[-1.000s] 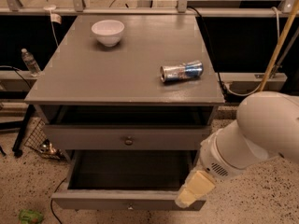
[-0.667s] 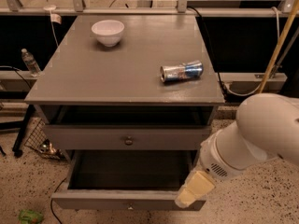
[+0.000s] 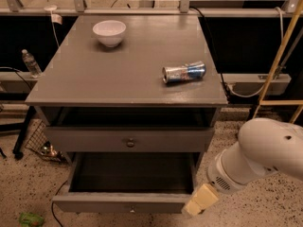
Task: Close middle drawer
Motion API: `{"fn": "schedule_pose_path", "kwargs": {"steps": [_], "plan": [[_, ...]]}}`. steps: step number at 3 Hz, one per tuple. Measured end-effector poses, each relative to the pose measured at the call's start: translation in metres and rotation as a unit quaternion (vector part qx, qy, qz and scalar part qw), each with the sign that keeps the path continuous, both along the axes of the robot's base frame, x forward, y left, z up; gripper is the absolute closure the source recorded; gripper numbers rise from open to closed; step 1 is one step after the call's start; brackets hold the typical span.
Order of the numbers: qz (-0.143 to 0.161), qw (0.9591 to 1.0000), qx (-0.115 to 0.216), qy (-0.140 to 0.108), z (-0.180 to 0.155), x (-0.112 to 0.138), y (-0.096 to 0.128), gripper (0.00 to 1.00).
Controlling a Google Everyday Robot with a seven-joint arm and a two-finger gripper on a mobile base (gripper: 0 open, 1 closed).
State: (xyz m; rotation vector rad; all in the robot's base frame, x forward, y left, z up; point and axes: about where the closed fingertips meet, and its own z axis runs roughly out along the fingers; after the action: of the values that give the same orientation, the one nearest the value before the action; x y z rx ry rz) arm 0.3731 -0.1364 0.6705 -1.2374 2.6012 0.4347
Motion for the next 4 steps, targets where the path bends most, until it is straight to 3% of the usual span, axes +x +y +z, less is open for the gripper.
{"fn": "schedule_pose_path", "kwargs": {"steps": [1, 2, 4], "plan": [[-0.049, 0.9982, -0.020, 0.028, -0.042, -0.004, -0.018, 0.00], [-0.109, 0.9918, -0.045, 0.049, -0.087, -0.010, -0.031, 0.00], [-0.202, 0.9720, -0.057, 0.106, -0.168, -0.028, -0.042, 0.00]]}}
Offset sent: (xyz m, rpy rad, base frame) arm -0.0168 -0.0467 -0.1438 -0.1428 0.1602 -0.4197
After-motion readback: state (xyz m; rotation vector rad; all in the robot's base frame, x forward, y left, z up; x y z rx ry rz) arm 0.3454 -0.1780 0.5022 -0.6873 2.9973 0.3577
